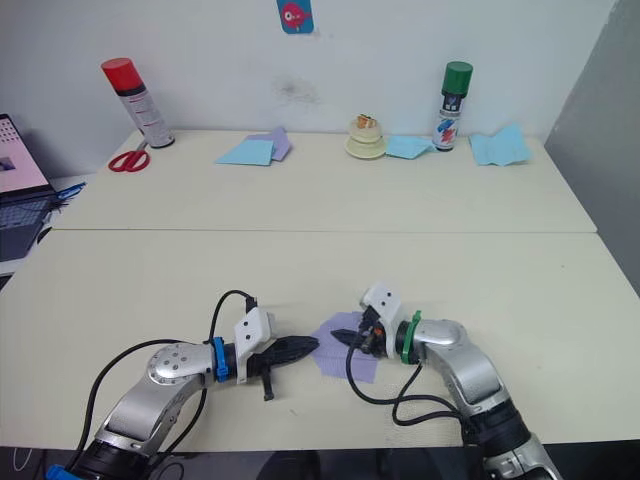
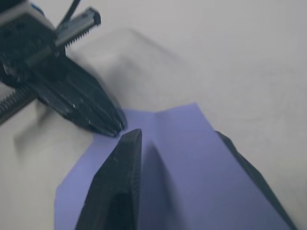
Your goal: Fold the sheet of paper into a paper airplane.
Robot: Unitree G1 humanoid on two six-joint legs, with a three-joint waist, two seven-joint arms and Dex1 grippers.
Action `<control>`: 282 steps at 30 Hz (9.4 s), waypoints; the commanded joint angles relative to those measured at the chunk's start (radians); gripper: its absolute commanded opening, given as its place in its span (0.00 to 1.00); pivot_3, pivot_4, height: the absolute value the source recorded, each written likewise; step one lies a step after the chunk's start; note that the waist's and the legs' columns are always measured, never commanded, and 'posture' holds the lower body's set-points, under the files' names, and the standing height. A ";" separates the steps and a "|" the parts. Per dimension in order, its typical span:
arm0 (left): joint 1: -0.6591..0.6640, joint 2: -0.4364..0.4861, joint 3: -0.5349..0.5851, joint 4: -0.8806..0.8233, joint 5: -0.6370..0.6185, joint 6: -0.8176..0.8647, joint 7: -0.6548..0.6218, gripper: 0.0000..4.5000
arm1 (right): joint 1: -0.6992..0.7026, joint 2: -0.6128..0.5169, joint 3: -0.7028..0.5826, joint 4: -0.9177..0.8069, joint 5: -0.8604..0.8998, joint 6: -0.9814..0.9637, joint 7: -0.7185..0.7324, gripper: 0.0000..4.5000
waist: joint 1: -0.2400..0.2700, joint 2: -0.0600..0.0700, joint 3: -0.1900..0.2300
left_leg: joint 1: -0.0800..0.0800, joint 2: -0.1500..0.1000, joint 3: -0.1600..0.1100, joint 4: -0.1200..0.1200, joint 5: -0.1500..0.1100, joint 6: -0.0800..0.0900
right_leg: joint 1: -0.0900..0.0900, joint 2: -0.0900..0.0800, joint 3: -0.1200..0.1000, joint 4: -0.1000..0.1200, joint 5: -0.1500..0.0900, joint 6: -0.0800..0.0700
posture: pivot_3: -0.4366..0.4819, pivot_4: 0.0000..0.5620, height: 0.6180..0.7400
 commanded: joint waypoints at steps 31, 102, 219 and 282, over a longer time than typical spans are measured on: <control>0.011 0.018 -0.051 0.077 0.078 -0.092 -0.028 0.00 | -0.311 -0.122 0.041 0.045 0.193 0.457 0.071 0.38 | 0.000 0.001 0.000 | -0.010 0.000 -0.001 -0.001 0.000 0.000 | -0.007 0.000 -0.002 -0.002 0.000 0.001 | 0.48 0.27 0.88; 0.067 0.090 0.040 0.049 0.014 0.076 -0.002 0.00 | 0.054 -0.174 0.360 -0.043 -0.509 -0.559 0.038 0.01 | -0.017 -0.001 -0.003 | 0.005 0.001 0.000 -0.005 0.000 0.000 | 0.001 0.001 -0.001 0.001 -0.002 -0.002 | 0.48 0.27 0.88; -0.025 0.052 -0.100 0.005 0.062 0.013 -0.049 0.00 | 0.120 -0.228 0.353 0.055 -0.589 -0.766 0.070 0.01 | -0.014 -0.008 -0.015 | 0.006 0.000 -0.002 -0.006 0.000 -0.001 | 0.005 0.001 -0.002 0.002 -0.006 -0.004 | 0.48 0.27 0.88; -0.054 0.002 -0.150 0.167 0.110 -0.040 -0.062 0.00 | 0.135 -0.223 0.208 -0.199 -0.344 -0.084 -0.063 0.01 | 0.007 -0.003 -0.023 | 0.007 -0.001 -0.002 -0.006 -0.001 -0.001 | 0.006 -0.001 -0.002 -0.001 -0.006 -0.002 | 0.48 0.27 0.88</control>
